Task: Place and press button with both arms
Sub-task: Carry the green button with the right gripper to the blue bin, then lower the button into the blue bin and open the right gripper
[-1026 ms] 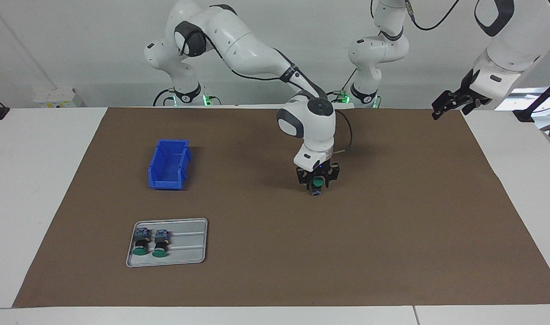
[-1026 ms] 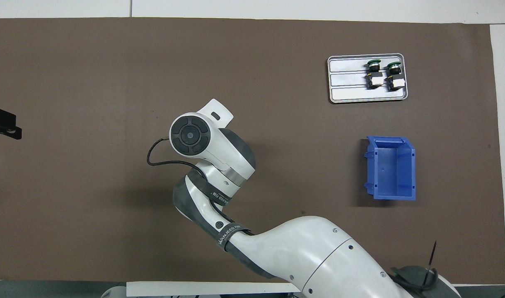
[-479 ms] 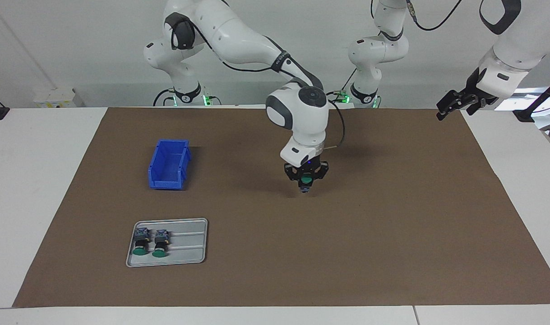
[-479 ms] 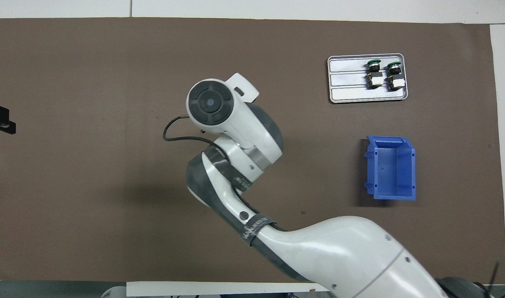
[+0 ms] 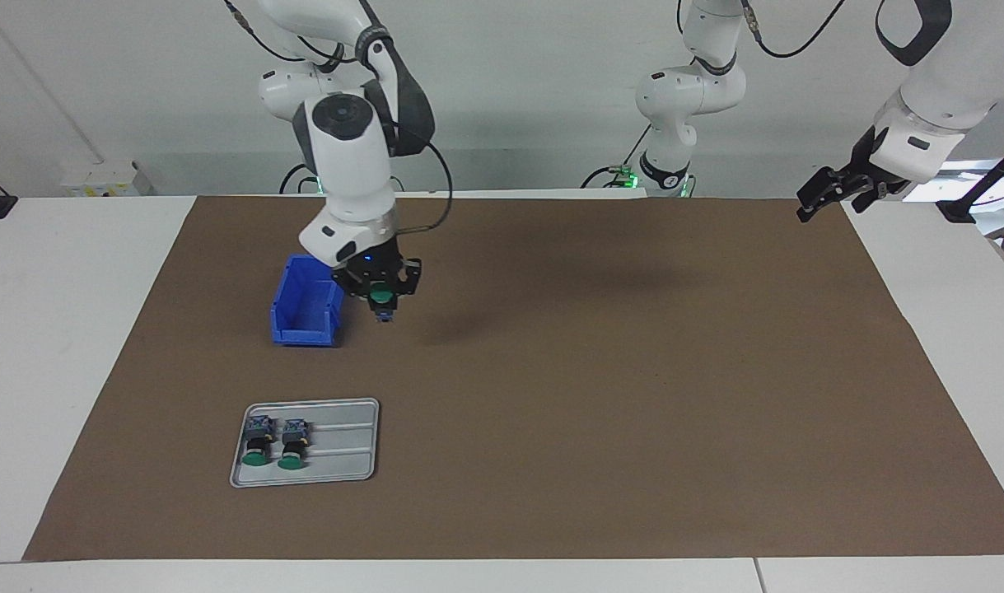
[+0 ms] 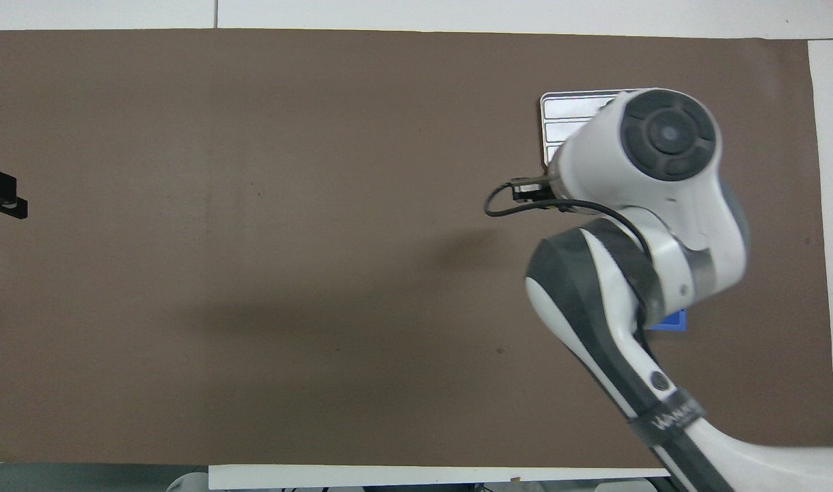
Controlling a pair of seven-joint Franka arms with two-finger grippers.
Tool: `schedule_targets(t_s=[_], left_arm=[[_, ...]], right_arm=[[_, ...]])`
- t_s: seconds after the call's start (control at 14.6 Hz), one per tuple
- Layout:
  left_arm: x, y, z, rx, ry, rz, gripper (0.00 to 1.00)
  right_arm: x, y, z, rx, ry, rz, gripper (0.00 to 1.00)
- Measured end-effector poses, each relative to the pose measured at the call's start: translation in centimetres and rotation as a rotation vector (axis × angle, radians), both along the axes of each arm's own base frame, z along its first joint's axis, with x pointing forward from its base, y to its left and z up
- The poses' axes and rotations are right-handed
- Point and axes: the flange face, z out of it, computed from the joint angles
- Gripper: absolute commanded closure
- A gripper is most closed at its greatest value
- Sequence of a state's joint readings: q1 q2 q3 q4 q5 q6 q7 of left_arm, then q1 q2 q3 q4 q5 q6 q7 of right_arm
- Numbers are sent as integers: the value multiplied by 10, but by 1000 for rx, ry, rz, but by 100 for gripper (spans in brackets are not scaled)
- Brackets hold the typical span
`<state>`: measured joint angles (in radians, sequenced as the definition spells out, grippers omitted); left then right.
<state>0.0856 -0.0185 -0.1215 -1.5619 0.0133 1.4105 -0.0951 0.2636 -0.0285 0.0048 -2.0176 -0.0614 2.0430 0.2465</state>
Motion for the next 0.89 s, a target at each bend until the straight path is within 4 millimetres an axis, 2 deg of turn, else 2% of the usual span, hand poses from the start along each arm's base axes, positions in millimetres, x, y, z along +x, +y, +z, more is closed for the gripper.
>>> schedule_targets(t_s=[0.21, 0.41, 0.55, 0.89], left_arm=[[0, -1, 0, 0, -3, -3, 1], [1, -3, -2, -1, 0, -9, 1], [4, -5, -6, -2, 6, -15, 1], [8, -7, -9, -4, 9, -24, 1]], right_arm=[[-30, -81, -6, 11, 17, -3, 100], [-43, -131, -27, 89, 23, -16, 100], [-49, -142, -44, 94, 34, -10, 99], [-53, -137, -90, 89, 44, -4, 99]])
